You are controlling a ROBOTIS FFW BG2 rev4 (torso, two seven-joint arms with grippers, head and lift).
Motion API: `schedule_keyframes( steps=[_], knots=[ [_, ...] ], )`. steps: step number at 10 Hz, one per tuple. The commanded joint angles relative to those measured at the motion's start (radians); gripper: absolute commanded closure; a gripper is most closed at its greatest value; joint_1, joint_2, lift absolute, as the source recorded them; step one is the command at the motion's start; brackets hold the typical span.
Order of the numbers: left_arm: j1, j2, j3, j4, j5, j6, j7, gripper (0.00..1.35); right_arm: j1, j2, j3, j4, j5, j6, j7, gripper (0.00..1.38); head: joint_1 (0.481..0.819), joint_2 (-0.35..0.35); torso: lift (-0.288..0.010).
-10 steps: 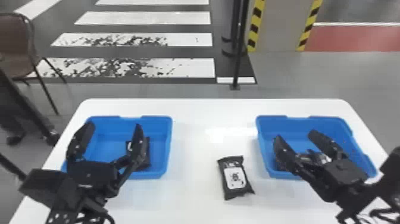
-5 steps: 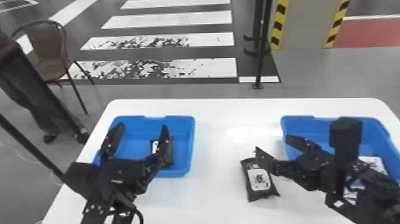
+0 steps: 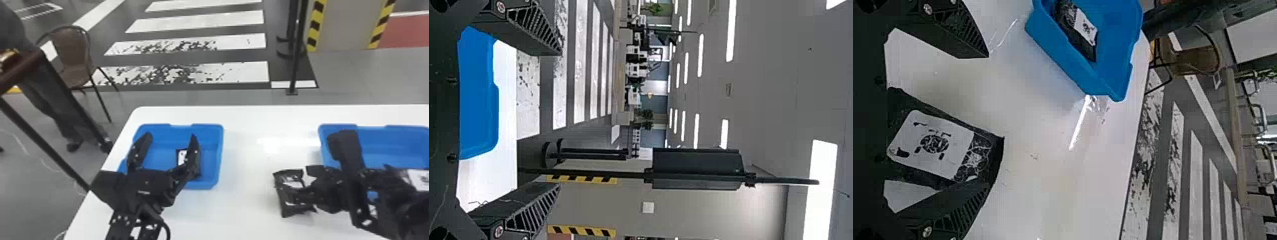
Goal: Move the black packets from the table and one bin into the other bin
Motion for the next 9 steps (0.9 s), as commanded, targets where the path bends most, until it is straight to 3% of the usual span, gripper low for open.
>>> schedule_keyframes(
  steps=[1, 9],
  knots=[
    [-0.003, 0.001, -0.002, 0.0, 0.003, 0.006, -0.002, 0.1, -0.03, -0.002, 0.023, 0.03, 0.005, 0.048, 0.0, 0.1, 0.695, 0.183, -0.11],
    [-0.006, 0.002, -0.006, 0.0, 0.013, 0.028, -0.006, 0.1, -0.153, -0.006, 0.119, 0.165, 0.029, 0.126, -0.008, 0.1, 0.695, 0.173, -0.11]
  ],
)
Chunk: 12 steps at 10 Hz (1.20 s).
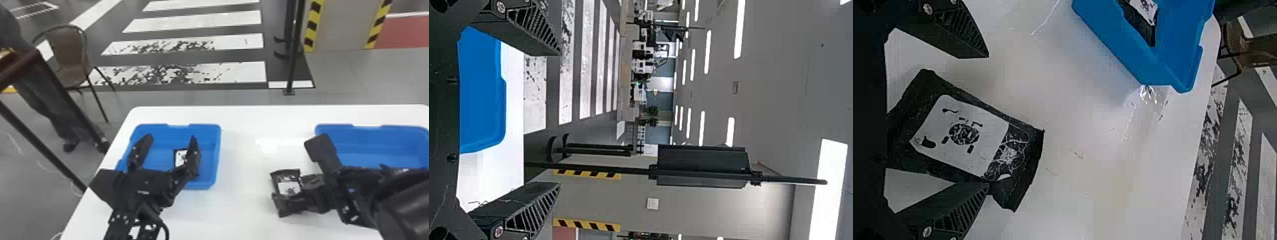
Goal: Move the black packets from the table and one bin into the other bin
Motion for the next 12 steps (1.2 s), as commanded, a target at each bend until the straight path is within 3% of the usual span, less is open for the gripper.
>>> schedule_keyframes(
  steps=[1, 5, 6, 7, 8, 9, 12],
  knots=[
    [-0.002, 0.0, 0.0, 0.0, 0.001, 0.001, 0.0, 0.1, -0.025, 0.001, 0.017, 0.035, 0.005, -0.002, 0.0, 0.1, 0.695, 0.172, -0.11],
    [-0.005, 0.0, 0.0, 0.0, 0.007, 0.011, 0.0, 0.1, -0.108, 0.001, 0.069, 0.234, -0.022, -0.137, 0.02, 0.15, 0.695, 0.164, -0.11],
    [-0.007, 0.0, 0.0, 0.002, 0.007, 0.011, 0.0, 0.1, -0.138, 0.001, 0.086, 0.301, -0.054, -0.147, 0.039, 0.3, 0.695, 0.166, -0.11],
    [-0.01, 0.0, -0.002, 0.005, 0.007, 0.011, 0.0, 0.1, -0.158, 0.001, 0.1, 0.34, -0.068, -0.15, 0.053, 0.63, 0.695, 0.169, -0.11],
    [-0.01, 0.0, 0.0, 0.005, 0.009, 0.008, 0.0, 0.1, -0.155, -0.001, 0.1, 0.33, -0.068, -0.154, 0.054, 1.07, 0.695, 0.17, -0.11],
    [-0.007, 0.0, 0.0, 0.005, 0.011, 0.008, 0.0, 0.1, -0.145, -0.001, 0.1, 0.313, -0.072, -0.179, 0.053, 1.15, 0.695, 0.17, -0.11],
    [-0.007, 0.002, 0.0, 0.005, 0.009, 0.006, -0.003, 0.1, -0.111, -0.002, 0.065, 0.269, -0.076, -0.25, 0.046, 1.15, 0.695, 0.182, -0.11]
  ],
)
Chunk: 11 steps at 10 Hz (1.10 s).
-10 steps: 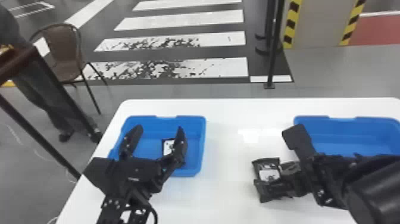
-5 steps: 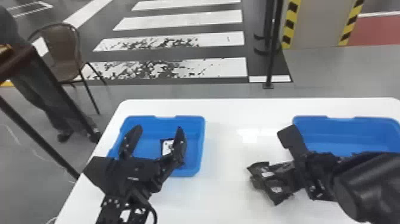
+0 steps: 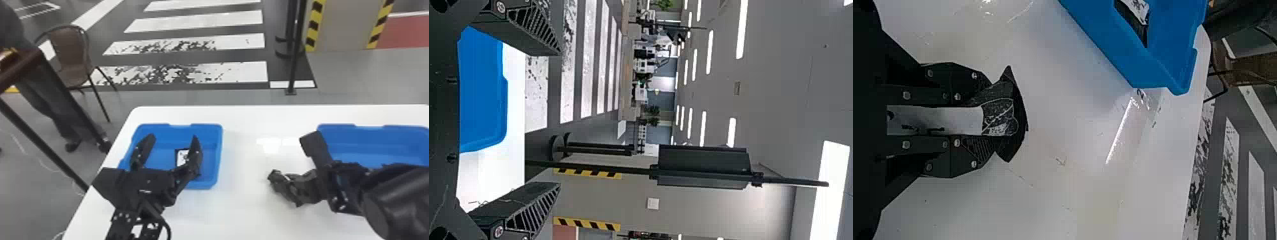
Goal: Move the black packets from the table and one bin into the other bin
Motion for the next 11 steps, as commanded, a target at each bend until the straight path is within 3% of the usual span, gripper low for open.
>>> schedule_keyframes(
  steps=[1, 4, 5, 8, 10, 11],
  knots=[
    [0.0, 0.0, 0.002, 0.0, 0.0, 0.0, -0.002, 0.1, 0.041, 0.0, -0.053, -0.061, 0.0, -0.048, -0.009, 1.15, 0.695, 0.184, -0.11],
    [0.005, 0.0, 0.006, 0.0, -0.002, -0.005, -0.003, 0.1, 0.151, 0.01, -0.233, -0.24, 0.036, -0.153, -0.04, 1.15, 0.695, 0.168, -0.11],
    [0.005, 0.0, 0.006, 0.0, -0.002, -0.005, -0.003, 0.1, 0.195, 0.021, -0.322, -0.312, 0.094, -0.153, -0.05, 1.15, 0.695, 0.151, -0.11],
    [0.01, -0.001, 0.012, 0.0, -0.002, -0.013, -0.003, 0.1, 0.237, 0.032, -0.516, -0.28, 0.185, -0.124, -0.064, 1.15, 0.695, 0.016, -0.11],
    [0.01, -0.001, 0.012, 0.0, -0.002, -0.017, -0.005, 0.1, 0.235, 0.033, -0.568, -0.226, 0.195, -0.178, -0.066, 1.13, 0.695, -0.06, -0.11],
    [0.01, -0.001, 0.012, 0.0, -0.004, -0.022, -0.005, 0.1, 0.237, 0.033, -0.587, -0.196, 0.179, -0.249, -0.057, 0.92, 0.695, -0.084, -0.11]
  ],
)
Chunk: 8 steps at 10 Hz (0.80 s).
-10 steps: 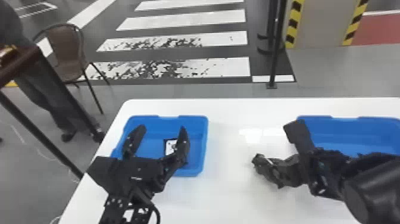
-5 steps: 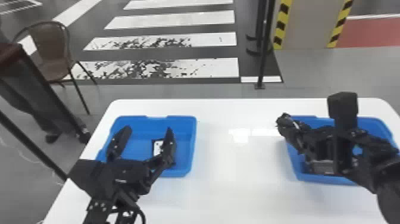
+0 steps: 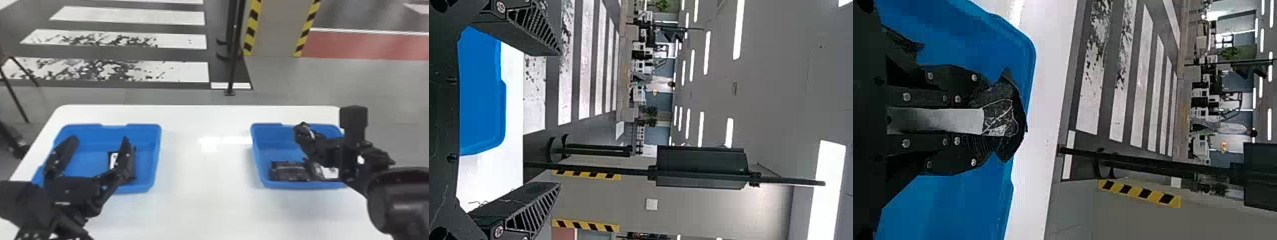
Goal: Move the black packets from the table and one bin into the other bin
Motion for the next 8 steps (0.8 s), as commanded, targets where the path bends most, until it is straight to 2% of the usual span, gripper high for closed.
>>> schedule_keyframes(
  steps=[1, 3, 4, 6, 8],
  knots=[
    [0.0, 0.0, 0.0, -0.002, -0.003, -0.008, 0.0, 0.1, 0.031, 0.003, -0.036, 0.024, -0.032, -0.127, 0.022, 0.62, 0.695, -0.098, -0.11],
    [0.003, -0.001, 0.002, 0.0, -0.003, -0.015, 0.0, 0.09, 0.174, 0.035, -0.108, -0.108, -0.048, -0.228, 0.029, 0.4, 0.695, -0.105, -0.11],
    [0.003, -0.003, 0.004, 0.0, -0.003, -0.018, 0.0, 0.09, 0.252, 0.06, -0.138, -0.162, -0.078, -0.304, 0.029, 0.34, 0.695, -0.11, -0.11],
    [0.0, -0.003, 0.004, 0.0, -0.007, -0.018, 0.0, 0.09, 0.36, 0.086, -0.148, -0.211, -0.154, -0.419, 0.031, 0.33, 0.695, -0.116, -0.11],
    [-0.007, -0.003, 0.002, 0.0, -0.015, -0.02, 0.0, 0.09, 0.451, 0.095, -0.148, -0.263, -0.224, -0.454, 0.055, 0.33, 0.695, -0.107, -0.11]
  ],
)
